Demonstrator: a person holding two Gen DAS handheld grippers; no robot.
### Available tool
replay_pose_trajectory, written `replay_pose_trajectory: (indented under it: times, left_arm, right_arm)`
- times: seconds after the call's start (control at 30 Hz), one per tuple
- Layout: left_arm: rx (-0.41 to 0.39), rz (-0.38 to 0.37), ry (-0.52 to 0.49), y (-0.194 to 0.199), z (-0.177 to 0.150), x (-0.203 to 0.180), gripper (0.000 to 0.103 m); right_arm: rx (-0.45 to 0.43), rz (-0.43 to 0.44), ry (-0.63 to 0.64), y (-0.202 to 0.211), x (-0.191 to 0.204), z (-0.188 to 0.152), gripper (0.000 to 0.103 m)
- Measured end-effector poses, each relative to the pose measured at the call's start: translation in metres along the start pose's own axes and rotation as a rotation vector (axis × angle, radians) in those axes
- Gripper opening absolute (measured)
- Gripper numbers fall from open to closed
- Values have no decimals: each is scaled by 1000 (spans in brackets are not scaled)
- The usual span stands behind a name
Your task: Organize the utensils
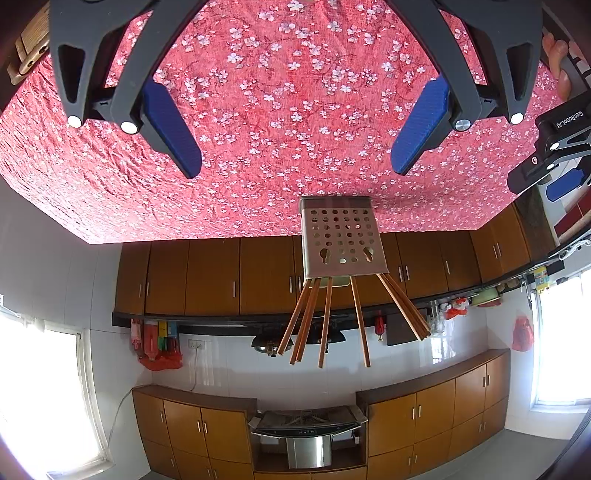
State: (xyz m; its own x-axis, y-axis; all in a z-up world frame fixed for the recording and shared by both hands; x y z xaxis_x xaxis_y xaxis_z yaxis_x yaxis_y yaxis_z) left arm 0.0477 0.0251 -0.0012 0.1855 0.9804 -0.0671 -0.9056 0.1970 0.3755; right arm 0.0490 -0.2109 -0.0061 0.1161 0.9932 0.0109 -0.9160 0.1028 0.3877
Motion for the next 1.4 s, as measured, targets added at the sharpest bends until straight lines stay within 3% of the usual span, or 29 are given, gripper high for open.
replay_pose_trajectory:
  times: [1.4]
  left_arm:
    - [2,-13,-2,-1,-1,-1,99]
  right_arm:
    - [5,3,-8,-1,-2,0,101]
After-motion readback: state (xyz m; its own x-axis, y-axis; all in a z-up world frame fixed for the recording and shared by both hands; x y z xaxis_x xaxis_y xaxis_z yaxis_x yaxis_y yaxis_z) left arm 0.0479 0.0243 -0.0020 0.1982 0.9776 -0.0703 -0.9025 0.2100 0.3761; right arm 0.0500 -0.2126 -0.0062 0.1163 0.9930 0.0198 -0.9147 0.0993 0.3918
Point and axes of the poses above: each gripper's, at about its wrist camera, not at the fingertips, and y roughly against the way its jaws point, x to its left, z to its top, the point moved 2 cm from there along -y, roughly the way its jaws point, and after that the axes turned 10 degrees about -z, right-handed, at the moved point
